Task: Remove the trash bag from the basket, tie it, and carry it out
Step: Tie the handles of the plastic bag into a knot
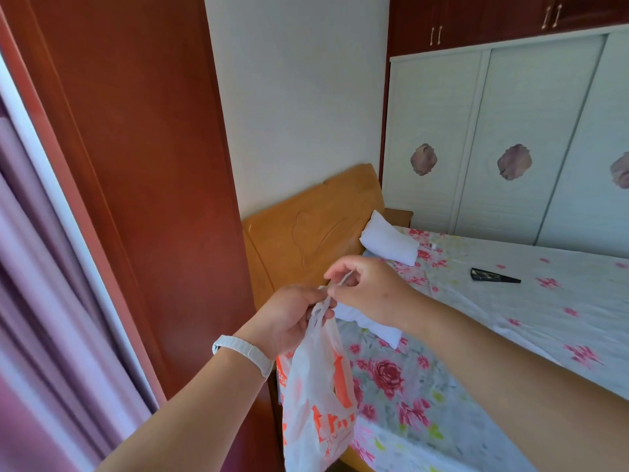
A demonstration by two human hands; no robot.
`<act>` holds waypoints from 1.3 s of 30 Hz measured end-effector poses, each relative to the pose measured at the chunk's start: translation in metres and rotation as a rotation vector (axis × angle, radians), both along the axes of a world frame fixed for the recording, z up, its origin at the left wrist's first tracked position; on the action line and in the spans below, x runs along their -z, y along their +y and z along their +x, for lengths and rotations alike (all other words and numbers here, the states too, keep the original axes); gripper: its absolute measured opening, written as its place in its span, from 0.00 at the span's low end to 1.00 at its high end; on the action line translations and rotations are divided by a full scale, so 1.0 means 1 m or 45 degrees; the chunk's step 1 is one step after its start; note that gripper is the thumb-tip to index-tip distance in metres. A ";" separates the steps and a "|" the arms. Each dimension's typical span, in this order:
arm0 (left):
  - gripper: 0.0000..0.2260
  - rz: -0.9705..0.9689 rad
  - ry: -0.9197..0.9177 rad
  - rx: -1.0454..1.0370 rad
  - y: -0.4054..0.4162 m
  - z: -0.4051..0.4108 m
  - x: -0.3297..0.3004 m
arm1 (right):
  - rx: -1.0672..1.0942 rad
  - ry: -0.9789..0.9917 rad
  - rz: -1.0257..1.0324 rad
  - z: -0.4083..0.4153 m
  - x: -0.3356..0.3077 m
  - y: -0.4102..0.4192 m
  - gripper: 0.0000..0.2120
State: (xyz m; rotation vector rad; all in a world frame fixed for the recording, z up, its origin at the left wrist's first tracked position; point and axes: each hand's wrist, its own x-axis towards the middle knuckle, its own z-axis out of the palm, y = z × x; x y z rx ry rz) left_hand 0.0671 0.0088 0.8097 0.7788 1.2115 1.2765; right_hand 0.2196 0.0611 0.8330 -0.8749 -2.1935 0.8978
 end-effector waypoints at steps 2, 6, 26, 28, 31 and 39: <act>0.08 0.027 -0.014 0.022 0.002 0.000 -0.002 | 0.074 0.014 -0.057 0.004 0.004 0.009 0.09; 0.10 0.064 0.024 0.047 0.004 0.000 -0.007 | -0.010 0.038 -0.314 0.003 0.014 0.016 0.06; 0.10 0.089 0.610 0.368 0.003 -0.016 -0.003 | 0.190 0.438 -0.564 -0.006 0.017 0.036 0.09; 0.12 0.121 0.675 0.409 0.002 -0.019 0.000 | 0.239 0.496 -0.623 -0.005 0.018 0.041 0.09; 0.13 0.146 0.727 0.442 0.001 -0.021 0.001 | 0.326 0.604 -0.681 -0.004 0.017 0.048 0.07; 0.11 0.211 0.518 0.363 0.000 -0.022 -0.001 | 0.406 0.676 -0.746 -0.009 0.020 0.057 0.08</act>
